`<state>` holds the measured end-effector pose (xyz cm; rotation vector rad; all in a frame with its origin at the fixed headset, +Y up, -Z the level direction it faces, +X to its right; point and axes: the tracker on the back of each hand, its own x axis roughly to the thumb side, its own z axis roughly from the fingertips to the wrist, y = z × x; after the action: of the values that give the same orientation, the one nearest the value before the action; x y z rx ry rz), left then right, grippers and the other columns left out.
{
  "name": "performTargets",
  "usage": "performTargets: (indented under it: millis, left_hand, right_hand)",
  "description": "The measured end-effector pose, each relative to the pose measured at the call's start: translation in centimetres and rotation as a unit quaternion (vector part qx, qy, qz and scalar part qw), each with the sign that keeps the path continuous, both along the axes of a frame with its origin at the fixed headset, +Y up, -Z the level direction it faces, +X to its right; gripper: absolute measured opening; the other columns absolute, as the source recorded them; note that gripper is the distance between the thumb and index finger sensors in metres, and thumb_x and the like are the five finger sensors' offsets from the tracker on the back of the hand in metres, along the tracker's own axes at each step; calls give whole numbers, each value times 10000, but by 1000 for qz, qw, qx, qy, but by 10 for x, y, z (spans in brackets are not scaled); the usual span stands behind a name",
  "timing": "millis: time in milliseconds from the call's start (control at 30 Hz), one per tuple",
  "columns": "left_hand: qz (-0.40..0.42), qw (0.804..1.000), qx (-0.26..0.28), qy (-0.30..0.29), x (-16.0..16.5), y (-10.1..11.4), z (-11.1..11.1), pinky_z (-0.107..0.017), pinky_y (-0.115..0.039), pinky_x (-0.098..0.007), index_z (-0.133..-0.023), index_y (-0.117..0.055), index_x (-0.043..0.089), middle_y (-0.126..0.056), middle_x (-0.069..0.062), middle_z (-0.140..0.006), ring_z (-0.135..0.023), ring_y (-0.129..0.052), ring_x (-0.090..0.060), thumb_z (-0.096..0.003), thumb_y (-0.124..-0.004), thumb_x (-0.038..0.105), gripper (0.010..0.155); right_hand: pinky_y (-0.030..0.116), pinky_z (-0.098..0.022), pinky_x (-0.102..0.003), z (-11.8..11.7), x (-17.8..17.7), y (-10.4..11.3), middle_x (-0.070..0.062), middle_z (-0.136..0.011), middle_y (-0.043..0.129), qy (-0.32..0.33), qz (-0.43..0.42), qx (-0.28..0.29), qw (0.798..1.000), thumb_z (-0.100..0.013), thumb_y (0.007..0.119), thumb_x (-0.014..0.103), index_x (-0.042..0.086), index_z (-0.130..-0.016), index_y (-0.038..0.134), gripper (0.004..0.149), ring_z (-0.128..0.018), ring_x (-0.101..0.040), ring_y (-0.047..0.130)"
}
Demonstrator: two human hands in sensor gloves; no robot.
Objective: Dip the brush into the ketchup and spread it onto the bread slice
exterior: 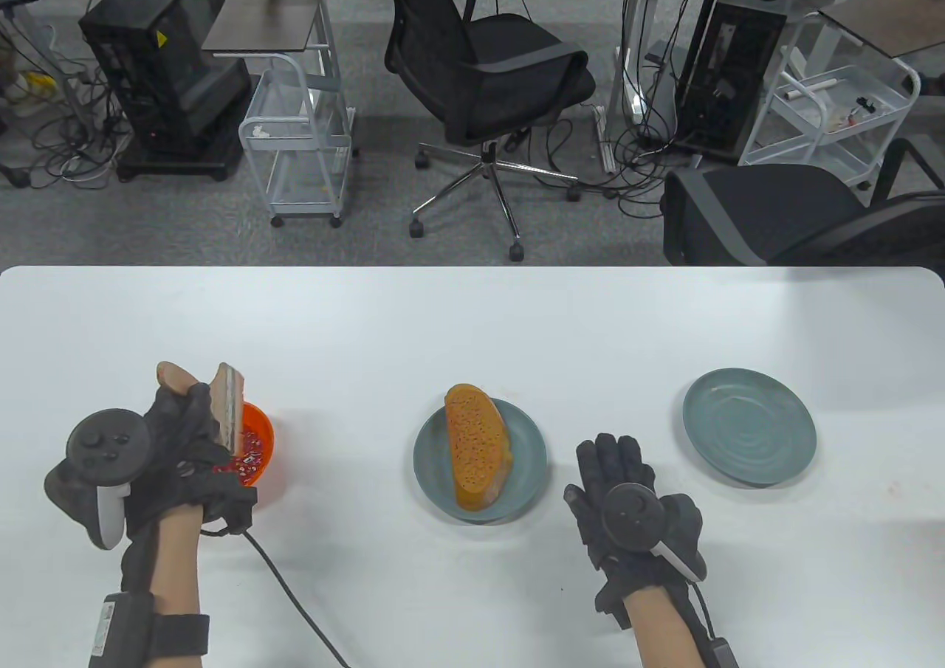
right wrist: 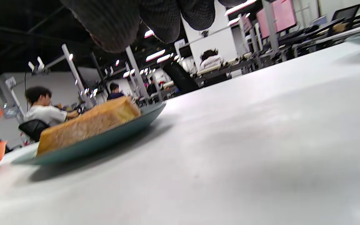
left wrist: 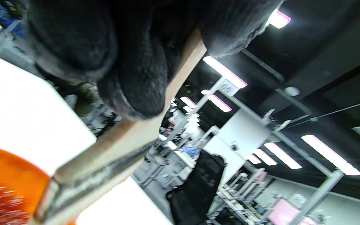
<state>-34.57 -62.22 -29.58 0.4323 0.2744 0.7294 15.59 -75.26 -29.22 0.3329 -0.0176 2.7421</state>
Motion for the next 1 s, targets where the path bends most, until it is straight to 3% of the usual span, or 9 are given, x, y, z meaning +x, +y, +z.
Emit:
performTargets:
  millis: [200,367,533,800,900,1000]
  left_hand:
    - [27,994,84,-57,57,6,-4,-193,-1008,-351,-794,-900,-106,-1080,-212,-539,-271,-1185,-178,-588,-784,374,535]
    - [100,985,84,-113,120,-21,-19,-146,-1037,-317,-741,-925,-131,-1100,-207,-476,-219,-1209,-152,-571,-814,361,532]
    - [129,982,52,-128,169,-56,-34,-146,-1057,-309,-733,-925,-143,-1105,-216,-471,-230,-1227,-155,-566,-821,349,530]
    - [144,984,16,-106,187,-96,-44,-151,-1061,-311,-734,-915,-160,-1102,-227,-473,-239,-1232,-158,-575,-812,335,530]
    - [135,987,25,-89,180,-94,-41,-170,-1053,-328,-748,-905,-163,-1093,-236,-492,-257,-1223,-175,-580,-810,327,526]
    - [49,996,61,-47,173,-85,-35,-175,-1059,-310,-749,-908,-143,-1099,-212,-494,-262,-1225,-150,-582,-798,344,527]
  right_hand:
    - [322,-698,-664,2,-34,-12,-199,-1166,272,64,55,-63,994,-637,675,347,123,-1142,487,583,-1051,-493,191]
    - [339,-702,-662,5,-48,-17,-200,-1170,296,86,79,-84,990,-642,660,357,120,-1142,494,578,-1059,-491,218]
    - [361,-699,-666,4,-46,-19,-204,-1169,295,96,66,-101,988,-644,650,378,106,-1144,479,594,-1058,-501,240]
    - [371,-697,-674,4,-44,-21,-212,-1170,281,108,54,-119,986,-649,640,409,93,-1151,452,622,-1058,-516,253]
    - [376,-696,-679,5,-44,-21,-221,-1171,274,110,55,-124,985,-650,635,422,84,-1154,445,636,-1057,-525,253]
    - [379,-695,-681,5,-45,-22,-224,-1170,270,112,53,-127,984,-651,631,430,81,-1155,438,643,-1056,-529,254]
